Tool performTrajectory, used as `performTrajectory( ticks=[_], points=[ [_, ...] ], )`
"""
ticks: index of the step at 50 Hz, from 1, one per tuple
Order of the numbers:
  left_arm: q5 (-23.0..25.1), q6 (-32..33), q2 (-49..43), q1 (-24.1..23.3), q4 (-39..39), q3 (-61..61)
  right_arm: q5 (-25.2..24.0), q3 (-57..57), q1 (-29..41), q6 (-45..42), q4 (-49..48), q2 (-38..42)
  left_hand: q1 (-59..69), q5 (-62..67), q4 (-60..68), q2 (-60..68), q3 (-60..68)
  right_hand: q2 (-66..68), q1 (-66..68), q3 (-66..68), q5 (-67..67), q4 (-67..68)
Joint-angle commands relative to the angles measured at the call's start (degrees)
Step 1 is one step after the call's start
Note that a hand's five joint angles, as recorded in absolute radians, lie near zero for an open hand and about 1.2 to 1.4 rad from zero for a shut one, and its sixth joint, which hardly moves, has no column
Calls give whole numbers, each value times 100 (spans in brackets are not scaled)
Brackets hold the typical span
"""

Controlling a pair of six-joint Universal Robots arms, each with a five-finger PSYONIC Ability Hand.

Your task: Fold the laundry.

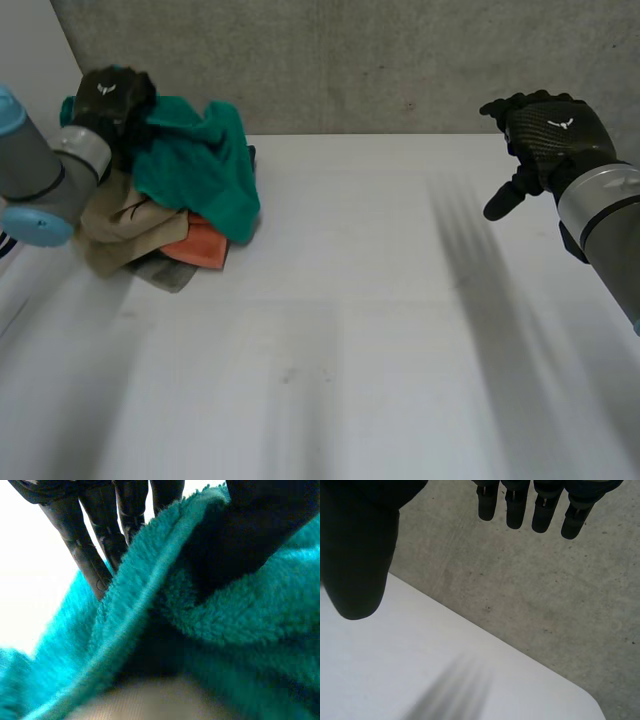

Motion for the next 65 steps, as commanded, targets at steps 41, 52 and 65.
performTrajectory(
  ticks=[41, 52, 65],
  points=[
    [469, -1534, 1711, -1430, 1042, -2532, 27, -38, -113, -648, -95, 434, -4499, -4470, -4920, -4852, -4768, -189, -310, -187, -280, -205],
    [416, 1444, -580, -760, 446, -997, 27, 24, -104, -656, -95, 575, -4599, -4570, -5020, -4952, -4869, -189, -310, -187, -280, -205],
    [372, 1816, -2095, -549, 14, 755, 36, 24, -104, -815, -95, 830, -3997, -3968, -4417, -4350, -4266, -189, -310, -187, -280, -205]
  ],
)
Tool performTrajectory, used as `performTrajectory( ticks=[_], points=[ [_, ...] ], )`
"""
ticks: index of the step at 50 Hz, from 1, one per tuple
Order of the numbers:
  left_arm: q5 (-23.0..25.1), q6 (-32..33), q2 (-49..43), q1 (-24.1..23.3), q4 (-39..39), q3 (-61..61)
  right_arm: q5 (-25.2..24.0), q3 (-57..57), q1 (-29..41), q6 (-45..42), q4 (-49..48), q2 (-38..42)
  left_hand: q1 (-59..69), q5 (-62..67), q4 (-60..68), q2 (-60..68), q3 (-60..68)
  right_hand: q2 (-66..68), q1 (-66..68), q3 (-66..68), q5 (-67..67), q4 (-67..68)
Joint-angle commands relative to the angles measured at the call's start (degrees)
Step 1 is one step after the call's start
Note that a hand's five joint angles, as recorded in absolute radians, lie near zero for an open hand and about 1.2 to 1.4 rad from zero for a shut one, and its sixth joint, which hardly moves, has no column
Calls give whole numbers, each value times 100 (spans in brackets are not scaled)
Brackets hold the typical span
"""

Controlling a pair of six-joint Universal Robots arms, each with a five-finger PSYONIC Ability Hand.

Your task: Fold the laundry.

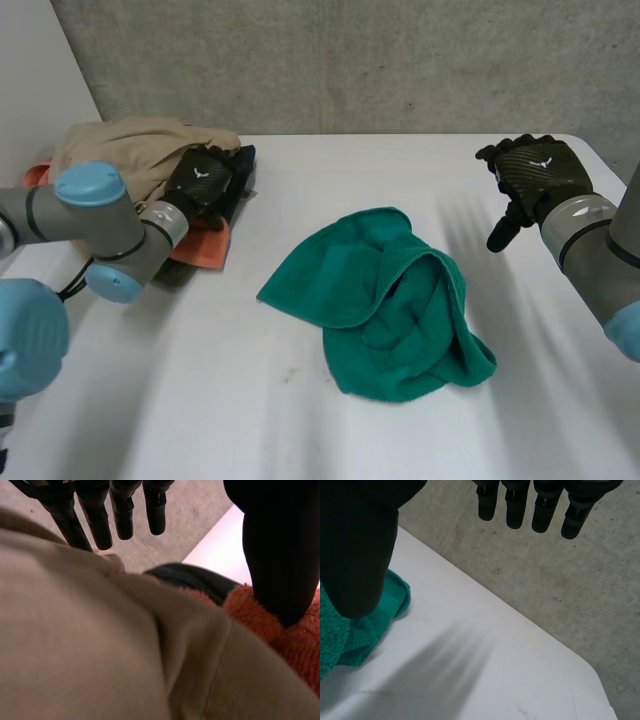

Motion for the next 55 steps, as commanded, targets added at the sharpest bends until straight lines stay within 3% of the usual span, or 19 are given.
performTrajectory(
  ticks=[1, 5, 6, 9, 18, 24, 26, 27, 28, 30, 31, 40, 44, 49, 55],
  points=[
    [-37, -6, -656, 148, -67, 795, 1, -1, -1, -101, 0, 122, 1285, 1262, 1292, 1265, 1294, -189, -310, -187, -281, -205],
    [-308, 29, -806, 438, -67, 1033, 1, 7, -1, -110, 0, 201, 4647, 4623, 4653, 4626, 4655, -189, -310, -187, -281, -205],
    [-492, 72, -806, 552, -67, 1103, 1, 8, -1, -110, -9, 210, 6269, 6246, 6275, 6249, 6277, -189, -310, -187, -281, -205],
    [-826, 239, -806, 728, -5, 1182, 1, 8, -1, -110, -9, 218, 6468, 6445, 6474, 6448, 6477, -189, -310, -187, -281, -205],
    [-1214, 1004, -824, 1141, 232, 1297, 1, 16, 16, -110, -9, 306, 6468, 6445, 6474, 6448, 6477, -189, -310, -187, -281, -205],
    [-1346, 1013, -692, 1116, 250, 1008, -17, 16, 60, -110, -9, 306, 6468, 6445, 6474, 6448, 6477, -189, -310, -187, -281, -205],
    [-1311, 996, -596, 1098, 250, 823, -25, 16, 60, -101, -9, 298, 5720, 5697, 5726, 5700, 5729, -189, -310, -187, -281, -205],
    [-1302, 987, -421, 1071, 258, 613, -25, 16, 60, -101, -9, 298, 3615, 3592, 3621, 3595, 3624, -189, -310, -187, -281, -205],
    [-1302, 987, -306, 1045, 258, 516, -34, 16, 60, -101, 0, 289, 2312, 2288, 2318, 2291, 2320, -189, -310, -187, -281, -205],
    [-1302, 961, -43, 984, 276, 313, -60, -10, 43, -84, 9, 263, 322, 299, 329, 302, 331, -189, -310, -187, -281, -205],
    [-1294, 934, 194, 914, 276, 104, -61, -19, 34, -75, 18, 262, -86, -109, -80, -106, -77, -189, -310, -187, -281, -205],
    [-1311, 557, 1276, 702, 206, -978, -183, -185, -19, -197, 315, 61, -225, -248, -218, -245, -216, -189, -310, -187, -281, -205],
    [-1285, 39, 2146, 430, 153, -1901, -315, -300, -19, -417, 799, -159, -225, -248, -218, -245, -216, -189, -310, -187, -281, -205],
    [-891, -725, 3120, -201, -66, -3016, -403, -353, -36, -436, 1624, -335, -175, -198, -168, -195, -166, -189, -310, -187, -281, -205],
    [-626, -1411, 3641, -844, -67, -3853, -386, 42, -98, -32, 2057, -432, -124, -147, -118, -144, -115, -189, -310, -187, -281, -205]
  ],
)
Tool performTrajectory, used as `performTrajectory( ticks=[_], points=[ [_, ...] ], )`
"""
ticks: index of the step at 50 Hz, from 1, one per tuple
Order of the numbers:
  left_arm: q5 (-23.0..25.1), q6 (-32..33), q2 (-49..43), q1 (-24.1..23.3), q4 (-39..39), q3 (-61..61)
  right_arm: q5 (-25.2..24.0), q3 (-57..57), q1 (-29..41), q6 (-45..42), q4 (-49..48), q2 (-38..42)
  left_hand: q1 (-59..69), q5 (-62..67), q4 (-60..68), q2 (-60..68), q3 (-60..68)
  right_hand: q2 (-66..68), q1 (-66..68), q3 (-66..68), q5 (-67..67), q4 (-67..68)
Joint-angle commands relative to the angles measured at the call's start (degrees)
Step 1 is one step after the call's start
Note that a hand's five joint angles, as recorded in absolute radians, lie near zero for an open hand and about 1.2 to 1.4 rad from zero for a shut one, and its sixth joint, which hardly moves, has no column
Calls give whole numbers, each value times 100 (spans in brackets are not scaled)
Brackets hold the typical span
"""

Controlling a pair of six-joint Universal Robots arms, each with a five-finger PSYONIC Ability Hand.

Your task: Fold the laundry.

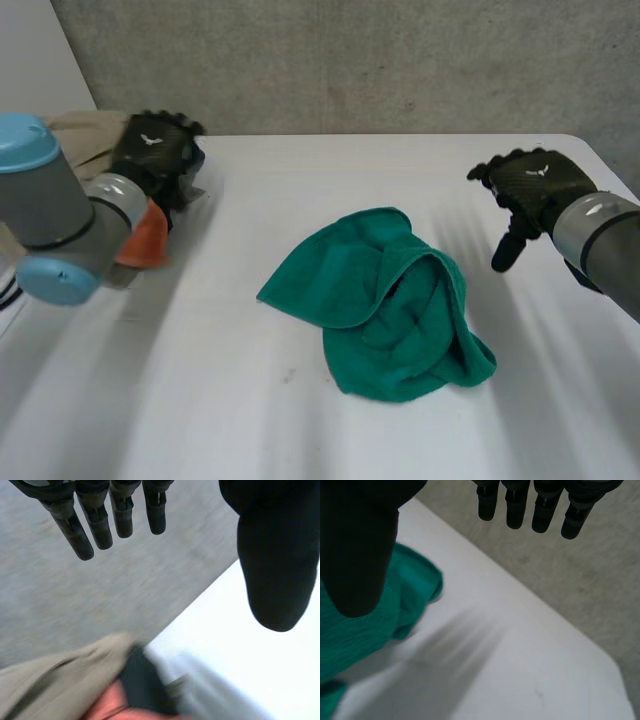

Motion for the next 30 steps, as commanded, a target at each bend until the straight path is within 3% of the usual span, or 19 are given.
performTrajectory(
  ticks=[1, 6, 9, 15, 20, 28, 30],
  points=[
    [378, -960, 753, -879, -66, -1162, -22, 540, -107, 633, 651, -134, 8, 62, 54, 3, -50, -189, -310, -187, -280, -205],
    [343, -1785, 674, -1529, -48, -1356, -101, 1244, -309, 1399, 599, -142, 158, 212, 205, 154, 101, -189, -310, -187, -280, -205],
    [334, -2138, 455, -1688, -40, -1356, -328, 1770, -362, 1680, 432, -186, 444, 498, 491, 439, 387, -189, -310, -187, -280, -205],
    [291, -2797, -213, -2092, -48, -1014, -795, 2466, -371, 1777, -166, -195, 798, 852, 845, 794, 741, -189, -310, -187, -280, -205],
    [273, -3132, -679, -2391, -93, -662, -857, 2704, -310, 1813, -632, -178, 1034, 1088, 1080, 1029, 977, -189, -310, -187, -280, -205],
    [247, -3589, -1207, -2690, -92, -82, -831, 2722, -292, 1795, -1010, -125, 1101, 1155, 1148, 1097, 1044, 3918, 3797, 3920, 3827, 3901],
    [220, -3607, -1321, -2813, -66, 102, -839, 2730, -318, 1795, -1036, -125, 1251, 1305, 1298, 1247, 1194, 6036, 5915, 6039, 5945, 6020]
  ],
)
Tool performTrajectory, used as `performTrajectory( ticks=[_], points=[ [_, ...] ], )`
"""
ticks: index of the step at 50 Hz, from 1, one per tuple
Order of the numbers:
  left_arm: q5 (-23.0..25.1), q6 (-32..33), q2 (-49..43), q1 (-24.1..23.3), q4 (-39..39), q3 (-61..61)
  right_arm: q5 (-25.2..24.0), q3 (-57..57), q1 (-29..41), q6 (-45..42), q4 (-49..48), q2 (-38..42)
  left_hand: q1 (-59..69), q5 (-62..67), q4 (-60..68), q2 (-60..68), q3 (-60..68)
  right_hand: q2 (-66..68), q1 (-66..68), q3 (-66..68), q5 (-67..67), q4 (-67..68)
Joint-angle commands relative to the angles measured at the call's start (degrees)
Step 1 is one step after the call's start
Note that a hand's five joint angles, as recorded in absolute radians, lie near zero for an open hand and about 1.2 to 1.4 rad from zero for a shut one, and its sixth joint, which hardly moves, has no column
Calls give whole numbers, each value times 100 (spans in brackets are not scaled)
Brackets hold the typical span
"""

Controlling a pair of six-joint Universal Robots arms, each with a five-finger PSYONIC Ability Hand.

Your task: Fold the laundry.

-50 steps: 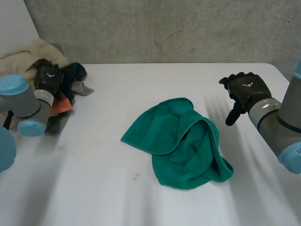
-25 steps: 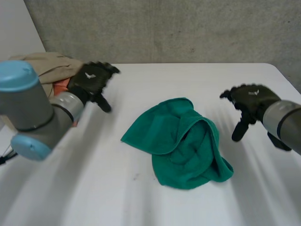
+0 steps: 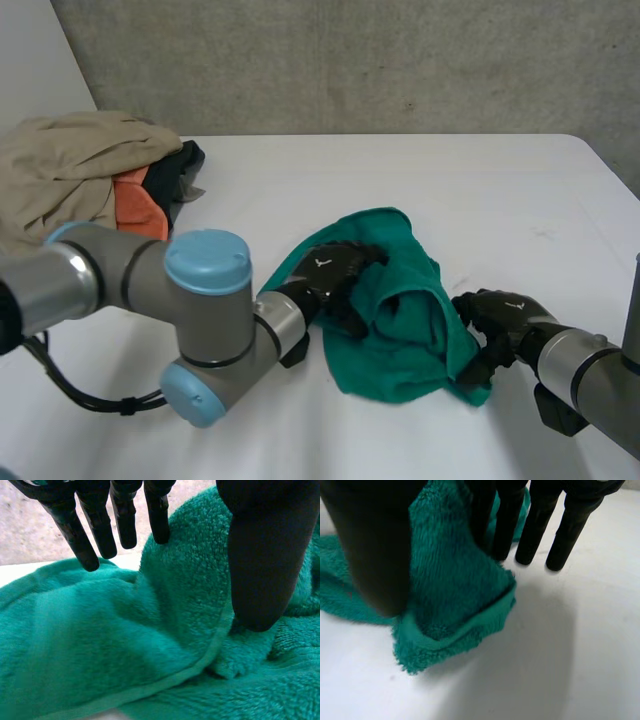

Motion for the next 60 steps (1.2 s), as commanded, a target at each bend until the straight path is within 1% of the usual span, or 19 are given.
performTrajectory(
  ticks=[1, 2, 3, 7, 10, 13, 16, 20, 25, 30, 33, 37, 42, 46, 50, 52, 55, 58, 60],
  points=[
    [-63, -204, -396, -292, 27, 522, 10, -22, -27, -32, -180, 22, 843, 713, 736, 756, 756, 4502, 4527, 4519, 4584, 4526],
    [-115, -195, -440, -309, 36, 575, 18, -13, -36, -84, -232, 14, 1227, 1098, 1121, 1141, 1140, 4620, 4644, 4636, 4701, 4643],
    [-298, -186, -536, -318, 27, 680, 18, -13, -44, -102, -268, -4, 2797, 2667, 2690, 2710, 2710, 4621, 4645, 4637, 4702, 4644],
    [-817, -142, -494, -327, 62, 777, 10, -39, -71, -155, -400, -127, 5980, 5851, 5874, 5894, 5893, 4621, 4645, 4637, 4702, 4644],
    [-1020, -54, -310, -309, 80, 734, 27, -127, -80, -435, -435, -442, 5989, 5860, 5883, 5903, 5902, 4621, 4645, 4637, 4702, 4644],
    [-1039, 226, 366, -257, 27, 646, 36, -258, -88, -796, -400, -715, 5989, 5860, 5883, 5903, 5902, 4621, 4645, 4637, 4702, 4644],
    [-1004, 603, 1286, -90, 1, 339, 62, -705, -115, -1349, -356, -1145, 5989, 5860, 5883, 5903, 5902, 4621, 4645, 4637, 4702, 4644],
    [-898, 1113, 2193, 25, -69, 110, 97, -1259, -89, -1683, -190, -1558, 5989, 5860, 5883, 5903, 5902, 4621, 4645, 4637, 4702, 4644],
    [-740, 1729, 2872, 69, -447, -66, 80, -1963, -88, -1772, 328, -1911, 5989, 5860, 5883, 5903, 5902, 4621, 4645, 4637, 4702, 4644],
    [-731, 2265, 2908, 235, -921, -136, 62, -2491, -71, -1860, 970, -1780, 5989, 5860, 5883, 5903, 5902, 4621, 4645, 4637, 4702, 4644],
    [-722, 2573, 2663, 367, -1142, -180, 80, -2675, -1, -2211, 1217, -1324, 5989, 5860, 5883, 5903, 5902, 4621, 4645, 4637, 4702, 4644],
    [-713, 2925, 1916, 411, -1142, -76, 106, -2825, 166, -2598, 1252, -515, 5989, 5860, 5883, 5903, 5902, 4621, 4645, 4637, 4702, 4644],
    [-705, 3303, 800, 543, -1063, 969, 264, -3483, 360, -2502, 1139, 531, 5989, 5860, 5883, 5903, 5902, 4621, 4645, 4637, 4702, 4644],
    [-705, 3348, 395, 727, -756, 2155, 580, -4274, 430, -2177, 498, 1138, 5989, 5860, 5883, 5903, 5902, 4621, 4645, 4637, 4702, 4644],
    [-696, 3321, 429, 859, 227, 2851, 853, -4680, 500, -1729, -967, 1183, 5989, 5860, 5883, 5903, 5902, 4621, 4645, 4637, 4702, 4644],
    [-713, 3286, 525, 868, 1067, 2861, 932, -4636, 527, -1404, -2171, 1095, 5989, 5860, 5883, 5903, 5902, 4621, 4645, 4637, 4702, 4644],
    [-731, 3268, 780, 860, 1722, 2712, 932, -4374, 518, -1176, -3558, 885, 5989, 5860, 5883, 5903, 5902, 4621, 4645, 4637, 4702, 4644],
    [-722, 3268, 1246, 859, 1847, 2150, 906, -4127, 509, -1183, -3994, 700, 5989, 5860, 5883, 5903, 5902, 4621, 4645, 4637, 4702, 4644],
    [-722, 3268, 1605, 842, 1803, 1607, 819, -3960, 527, -1192, -3855, 550, 5989, 5860, 5883, 5903, 5902, 4621, 4645, 4637, 4702, 4644]
  ],
)
